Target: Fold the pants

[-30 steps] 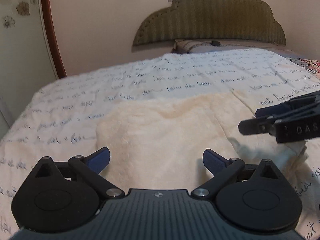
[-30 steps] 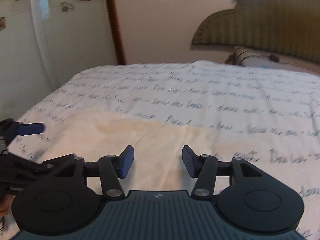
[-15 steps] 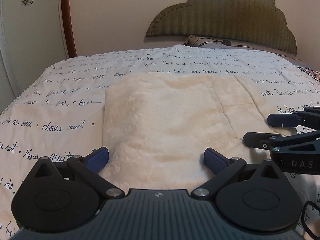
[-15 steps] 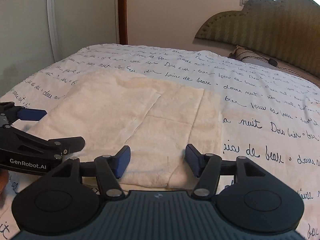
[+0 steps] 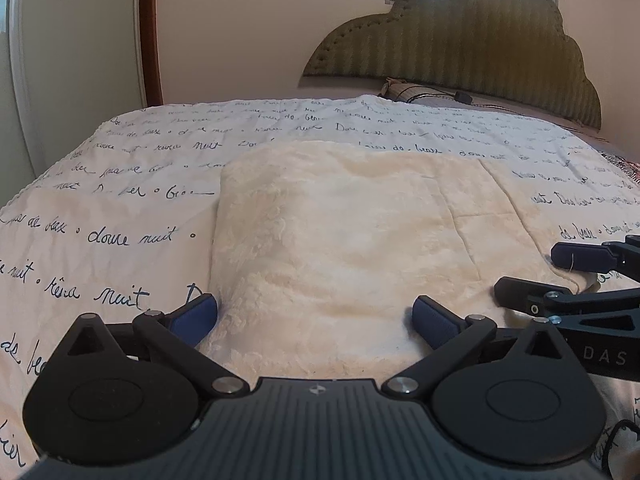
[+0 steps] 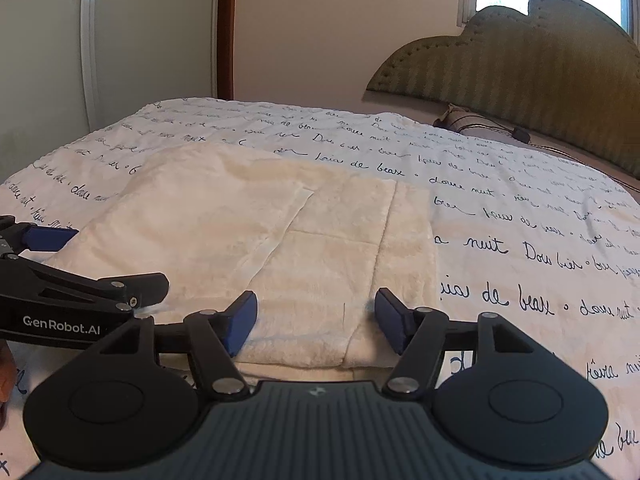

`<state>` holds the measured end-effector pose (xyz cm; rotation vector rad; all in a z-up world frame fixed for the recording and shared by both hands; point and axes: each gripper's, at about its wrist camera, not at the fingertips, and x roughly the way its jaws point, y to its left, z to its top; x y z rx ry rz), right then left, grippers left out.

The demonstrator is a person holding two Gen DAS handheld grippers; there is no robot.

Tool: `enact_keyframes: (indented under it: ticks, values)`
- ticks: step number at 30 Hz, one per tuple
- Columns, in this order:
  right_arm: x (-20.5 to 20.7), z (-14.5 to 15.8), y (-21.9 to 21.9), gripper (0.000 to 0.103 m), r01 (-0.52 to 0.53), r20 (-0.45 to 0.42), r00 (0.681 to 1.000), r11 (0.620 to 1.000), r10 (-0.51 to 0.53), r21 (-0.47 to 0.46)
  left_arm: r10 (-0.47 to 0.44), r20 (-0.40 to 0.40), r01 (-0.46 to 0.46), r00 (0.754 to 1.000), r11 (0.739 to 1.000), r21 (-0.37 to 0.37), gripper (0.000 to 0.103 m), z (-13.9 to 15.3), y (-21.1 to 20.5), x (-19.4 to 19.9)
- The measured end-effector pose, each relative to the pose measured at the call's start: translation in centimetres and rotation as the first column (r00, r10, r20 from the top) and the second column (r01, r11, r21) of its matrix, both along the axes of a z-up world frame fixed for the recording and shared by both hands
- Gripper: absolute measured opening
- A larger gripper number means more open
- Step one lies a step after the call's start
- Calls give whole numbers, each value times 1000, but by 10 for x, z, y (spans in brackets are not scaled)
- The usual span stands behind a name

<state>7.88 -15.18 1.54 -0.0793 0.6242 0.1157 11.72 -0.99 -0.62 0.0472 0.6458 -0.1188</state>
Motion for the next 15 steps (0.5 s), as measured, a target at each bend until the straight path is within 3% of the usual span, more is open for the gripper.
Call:
enact_keyframes:
  ticks: [7,12,15]
  values:
    - [-36,13,-4,68,21,36,999,999,-23,46,3,24,-2,1000,999,-38,103,14,13,-34]
    - [-42,-6,-13,68,65,-45,997,997,-63,35,-15,-12,15,1000,999,-36,99,8,15,-39]
    - [-46,-12,-28,68,101,-83,992,987,-91,126,-26,11,26,1000,999,-43,97,15,16,-50]
